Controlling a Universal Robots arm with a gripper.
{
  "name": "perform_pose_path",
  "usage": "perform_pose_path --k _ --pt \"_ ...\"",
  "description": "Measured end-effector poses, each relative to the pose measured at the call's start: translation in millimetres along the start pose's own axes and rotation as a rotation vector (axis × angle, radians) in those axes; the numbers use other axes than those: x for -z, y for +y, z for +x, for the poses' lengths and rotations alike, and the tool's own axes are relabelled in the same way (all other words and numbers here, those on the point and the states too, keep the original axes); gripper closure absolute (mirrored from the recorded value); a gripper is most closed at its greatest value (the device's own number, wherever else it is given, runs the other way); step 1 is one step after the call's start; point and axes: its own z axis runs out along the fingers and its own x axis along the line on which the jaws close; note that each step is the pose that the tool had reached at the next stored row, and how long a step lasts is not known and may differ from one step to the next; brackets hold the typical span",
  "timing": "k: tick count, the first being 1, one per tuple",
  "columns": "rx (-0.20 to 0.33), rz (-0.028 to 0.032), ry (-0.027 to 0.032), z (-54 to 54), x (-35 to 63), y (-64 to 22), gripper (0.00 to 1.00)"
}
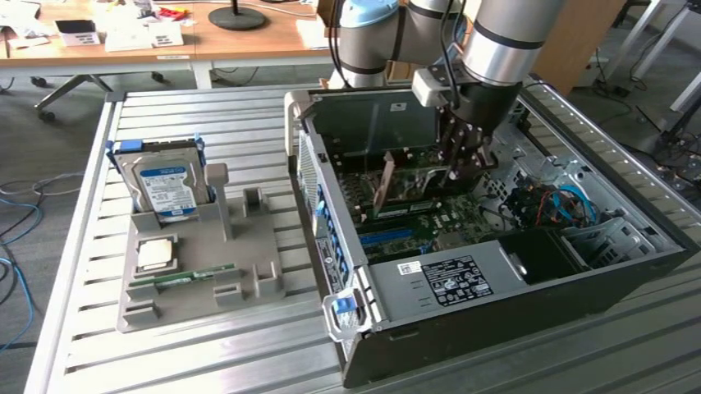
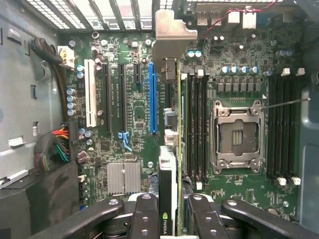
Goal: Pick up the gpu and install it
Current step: 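Insert the gpu into the slot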
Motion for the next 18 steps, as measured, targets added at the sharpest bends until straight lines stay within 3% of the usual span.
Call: perform_pose_path --k 12,18 --pt "0.001 0.0005 -0.0002 6.2 -9.7 3.5 0.73" --pt "0.003 0.0051 -0.0001 7.4 -12.9 5.9 0.73"
